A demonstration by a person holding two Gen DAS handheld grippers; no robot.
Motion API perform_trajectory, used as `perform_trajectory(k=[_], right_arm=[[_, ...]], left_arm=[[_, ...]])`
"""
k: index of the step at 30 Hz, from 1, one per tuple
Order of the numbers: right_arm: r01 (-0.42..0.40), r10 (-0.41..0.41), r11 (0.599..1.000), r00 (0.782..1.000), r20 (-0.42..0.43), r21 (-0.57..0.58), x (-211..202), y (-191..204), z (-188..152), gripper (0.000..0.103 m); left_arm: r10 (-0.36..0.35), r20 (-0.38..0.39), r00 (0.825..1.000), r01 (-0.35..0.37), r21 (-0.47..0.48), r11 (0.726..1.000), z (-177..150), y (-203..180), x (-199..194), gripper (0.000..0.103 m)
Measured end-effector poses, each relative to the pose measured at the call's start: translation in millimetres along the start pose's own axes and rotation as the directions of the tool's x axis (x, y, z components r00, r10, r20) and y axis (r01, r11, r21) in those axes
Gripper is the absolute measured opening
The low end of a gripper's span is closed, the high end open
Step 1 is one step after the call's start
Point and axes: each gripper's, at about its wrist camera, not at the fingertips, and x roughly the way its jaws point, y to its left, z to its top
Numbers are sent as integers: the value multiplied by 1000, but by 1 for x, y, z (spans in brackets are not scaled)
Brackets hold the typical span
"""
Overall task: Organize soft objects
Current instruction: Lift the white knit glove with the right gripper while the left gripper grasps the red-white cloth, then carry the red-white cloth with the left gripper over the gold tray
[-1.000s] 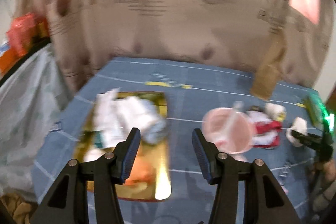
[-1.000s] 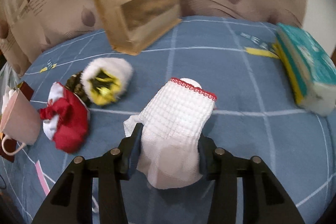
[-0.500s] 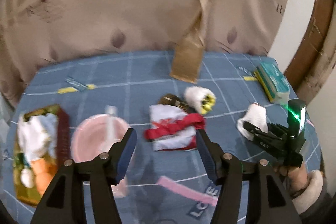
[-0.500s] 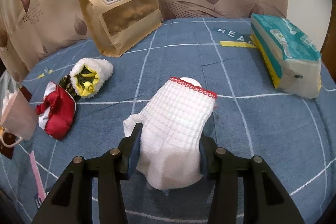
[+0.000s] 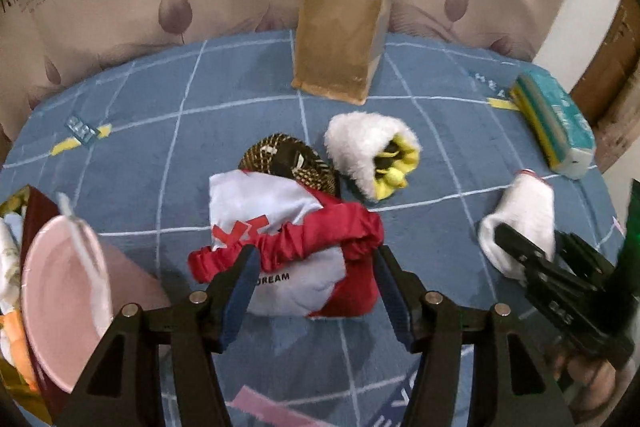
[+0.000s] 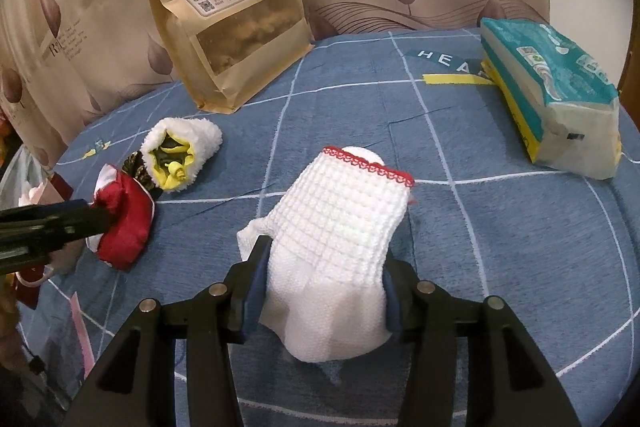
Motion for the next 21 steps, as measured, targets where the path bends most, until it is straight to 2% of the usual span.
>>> perform_trajectory(k=[4, 9, 11, 12, 14, 16, 17, 21], right_arm=[[-6, 6, 1000, 1000, 0, 2, 1, -1, 0, 49], [-5, 5, 1000, 1000, 0, 2, 1, 0, 0, 50], [-5, 5, 1000, 1000, 0, 2, 1, 0, 0, 50], [-6, 6, 1000, 1000, 0, 3, 1, 0, 0, 50], [-8, 8, 1000, 1000, 1, 5, 1, 0, 0, 50], [-10, 10, 1000, 1000, 1, 6, 1, 0, 0, 50], [-9, 9, 1000, 1000, 0, 5, 1, 0, 0, 50], [-10, 10, 1000, 1000, 1, 6, 1, 1, 0, 50]], left_arm=[[3, -28, 1000, -5, -37, 999, 1, 7, 20, 61], [-5, -12, 1000, 5, -43, 999, -4, 12, 27, 64], [-32, 1, 999, 32, -61, 998, -8, 16, 27, 63], [-47, -7, 999, 46, -72, 996, -10, 18, 28, 59], [-60, -22, 998, 58, -72, 996, -12, 20, 28, 34], [-74, -34, 997, 71, -76, 995, -14, 22, 25, 19], [-95, -40, 995, 91, -85, 992, -15, 23, 23, 18], [-99, -46, 994, 95, -79, 992, -19, 20, 14, 13]])
